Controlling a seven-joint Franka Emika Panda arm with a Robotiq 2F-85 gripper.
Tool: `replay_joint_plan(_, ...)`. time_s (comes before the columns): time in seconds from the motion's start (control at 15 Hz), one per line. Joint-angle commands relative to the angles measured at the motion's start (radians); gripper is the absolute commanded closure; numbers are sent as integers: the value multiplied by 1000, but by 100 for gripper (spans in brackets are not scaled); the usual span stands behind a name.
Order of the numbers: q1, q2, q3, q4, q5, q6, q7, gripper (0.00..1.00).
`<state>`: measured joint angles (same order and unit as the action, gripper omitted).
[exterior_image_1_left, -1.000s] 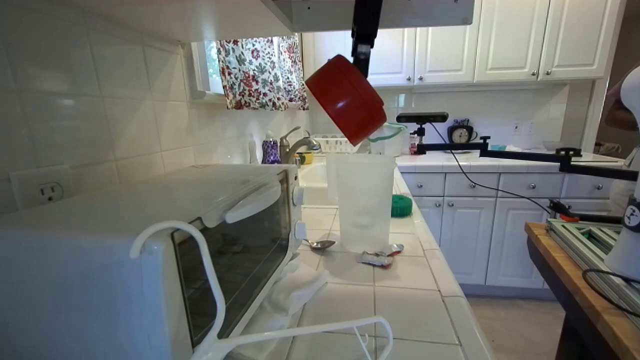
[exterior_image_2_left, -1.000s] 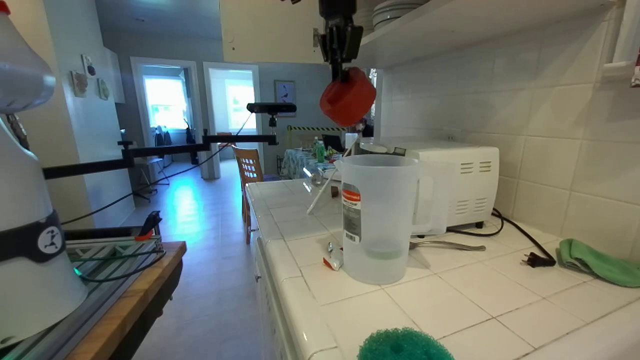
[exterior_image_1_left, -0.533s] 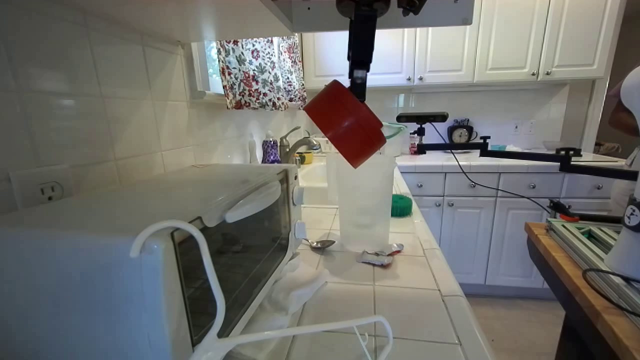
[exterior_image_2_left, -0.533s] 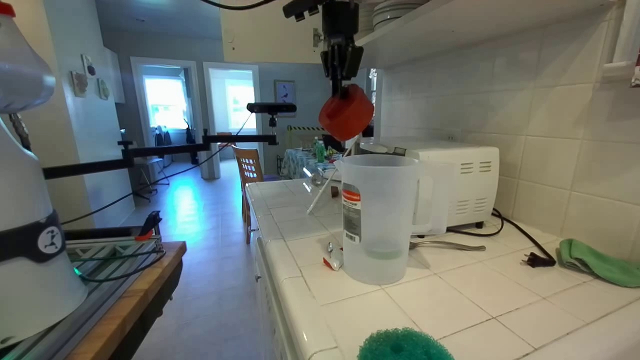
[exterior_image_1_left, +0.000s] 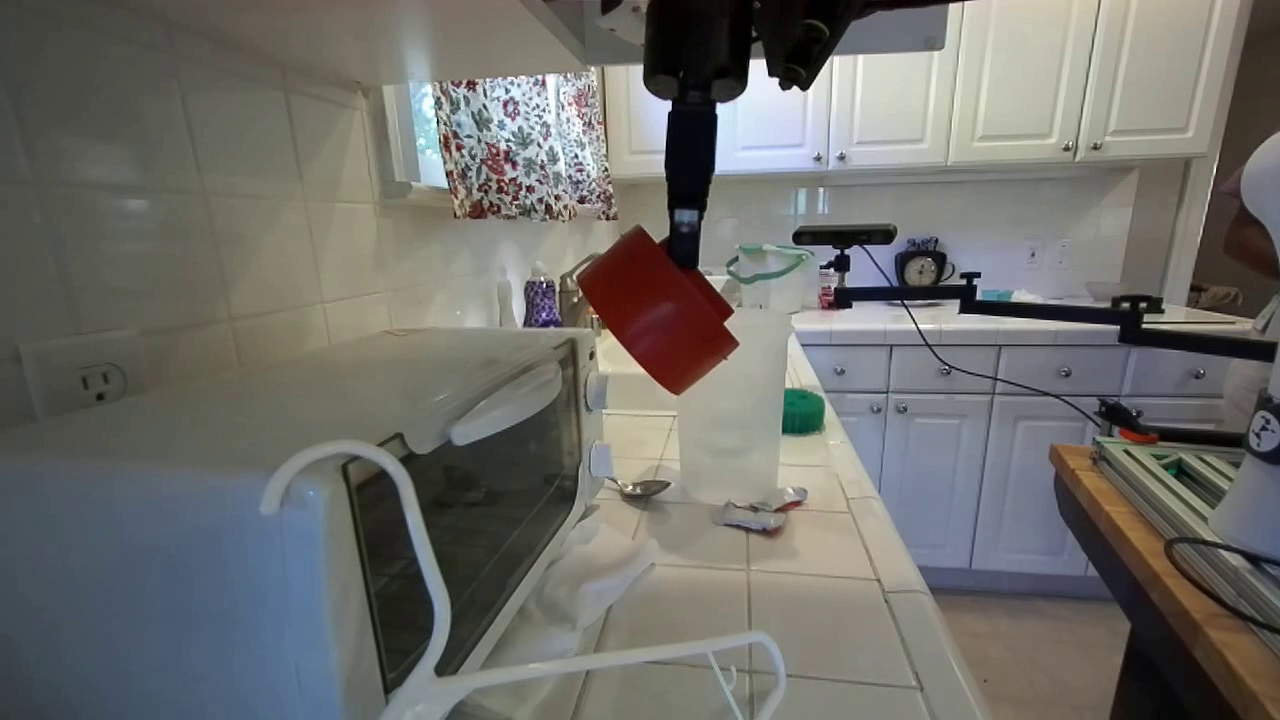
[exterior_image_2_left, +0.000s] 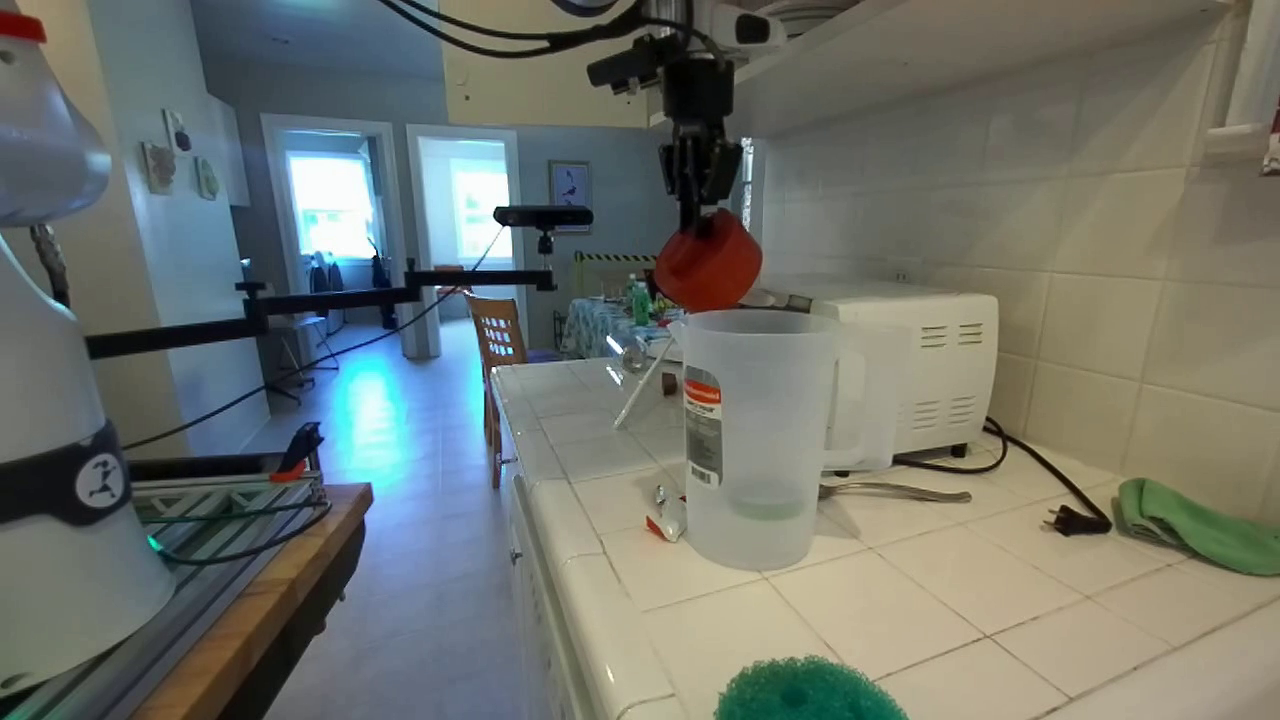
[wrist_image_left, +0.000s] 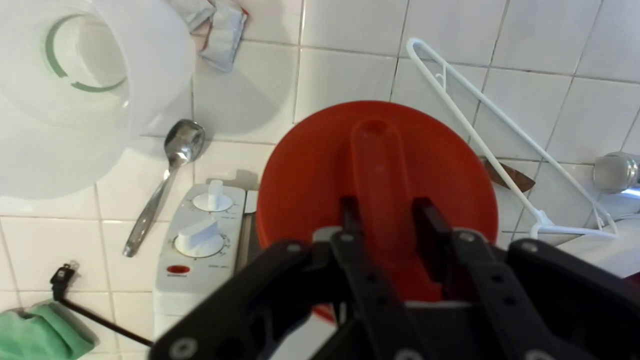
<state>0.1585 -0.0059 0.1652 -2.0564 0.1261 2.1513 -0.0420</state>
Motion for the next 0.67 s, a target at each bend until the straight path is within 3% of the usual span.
replay_joint_plan(0.0, 5, 21, 4, -1, -17, 30, 20, 92)
replay_joint_plan(0.6, 35, 93, 22, 12, -44, 49, 49, 92)
